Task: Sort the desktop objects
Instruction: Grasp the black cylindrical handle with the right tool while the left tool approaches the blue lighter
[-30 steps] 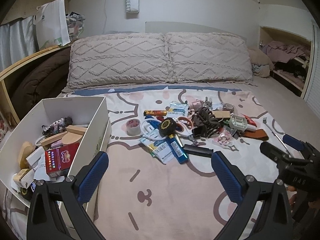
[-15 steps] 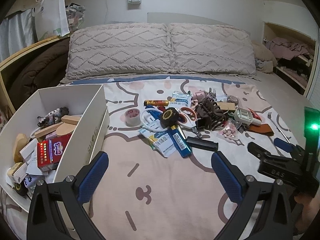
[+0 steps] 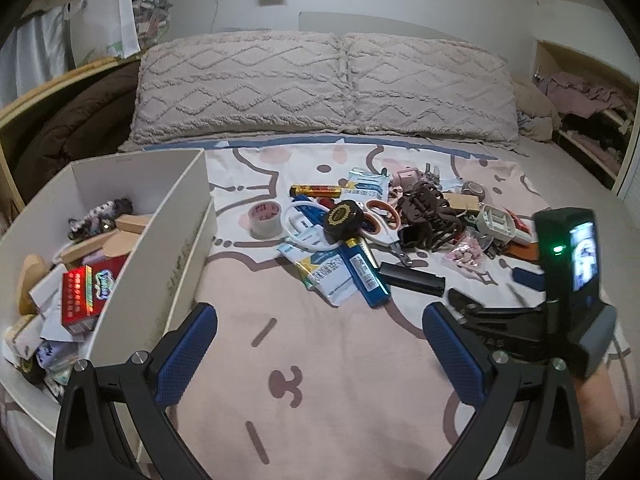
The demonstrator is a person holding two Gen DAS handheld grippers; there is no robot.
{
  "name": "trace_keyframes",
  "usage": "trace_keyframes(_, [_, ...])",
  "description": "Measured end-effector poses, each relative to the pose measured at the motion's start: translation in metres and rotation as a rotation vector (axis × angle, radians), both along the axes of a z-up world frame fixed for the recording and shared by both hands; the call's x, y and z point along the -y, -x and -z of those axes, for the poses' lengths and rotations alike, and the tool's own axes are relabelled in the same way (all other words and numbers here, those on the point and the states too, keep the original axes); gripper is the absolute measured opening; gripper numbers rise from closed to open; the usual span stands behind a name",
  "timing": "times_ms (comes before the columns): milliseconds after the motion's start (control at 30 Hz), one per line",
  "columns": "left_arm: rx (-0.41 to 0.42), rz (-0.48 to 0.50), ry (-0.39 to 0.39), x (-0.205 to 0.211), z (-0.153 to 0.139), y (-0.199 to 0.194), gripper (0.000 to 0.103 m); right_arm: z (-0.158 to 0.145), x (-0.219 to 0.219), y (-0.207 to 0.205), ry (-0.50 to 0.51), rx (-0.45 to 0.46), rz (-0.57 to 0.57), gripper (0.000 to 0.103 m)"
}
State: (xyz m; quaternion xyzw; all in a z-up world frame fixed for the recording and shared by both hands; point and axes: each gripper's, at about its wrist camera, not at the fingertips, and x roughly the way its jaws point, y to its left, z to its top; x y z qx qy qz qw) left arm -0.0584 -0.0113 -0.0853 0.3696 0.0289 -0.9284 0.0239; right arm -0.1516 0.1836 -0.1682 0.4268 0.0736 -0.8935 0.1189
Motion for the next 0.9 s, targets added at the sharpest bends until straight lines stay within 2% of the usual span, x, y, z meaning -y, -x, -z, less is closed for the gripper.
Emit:
trace_keyframes(233, [0.019, -0.005, -0.007, 0.004, 0.006, 0.004, 0.103, 0.007, 0.023, 0.005, -0.034, 0.016, -0.122, 0.103])
trace_keyframes(267, [0.022, -0.007, -0.005, 0.004, 0.007, 0.005, 0.103, 0.008, 0.027, 0.005, -0.04, 0.015, -0.139, 0.098])
trace_keyframes(533, [0.044, 0.016, -0.014, 0.001, 0.024, 0.015, 0.103, 0.009, 0.039, 0.011, -0.043, -0.012, -0.214, 0.096])
trace_keyframes(600, [0.049, 0.029, -0.023, -0.001, 0.029, 0.018, 0.103, 0.009, 0.04, 0.013, -0.018, -0.008, -0.248, 0.082])
trace_keyframes(633, [0.052, 0.034, -0.031, -0.002, 0.032, 0.02, 0.103, 0.009, 0.041, 0.013, 0.0, -0.003, -0.266, 0.07])
trace_keyframes(667, [0.055, 0.037, -0.042, -0.003, 0.034, 0.021, 0.103, 0.009, 0.042, 0.013, 0.015, -0.002, -0.282, 0.062])
trace_keyframes(700, [0.059, 0.041, -0.058, -0.003, 0.037, 0.023, 0.103, 0.009, 0.042, 0.012, 0.022, -0.005, -0.293, 0.061])
trace_keyframes(767, [0.066, 0.048, -0.085, -0.005, 0.042, 0.027, 0.103, 0.008, 0.043, 0.009, 0.032, -0.01, -0.316, 0.05])
trace_keyframes(833, [0.075, 0.054, -0.109, -0.006, 0.047, 0.03, 0.103, 0.008, 0.046, 0.007, 0.03, -0.017, -0.337, 0.044])
trace_keyframes(900, [0.082, 0.056, -0.127, -0.007, 0.051, 0.033, 0.103, 0.007, 0.049, 0.004, 0.027, -0.023, -0.353, 0.041])
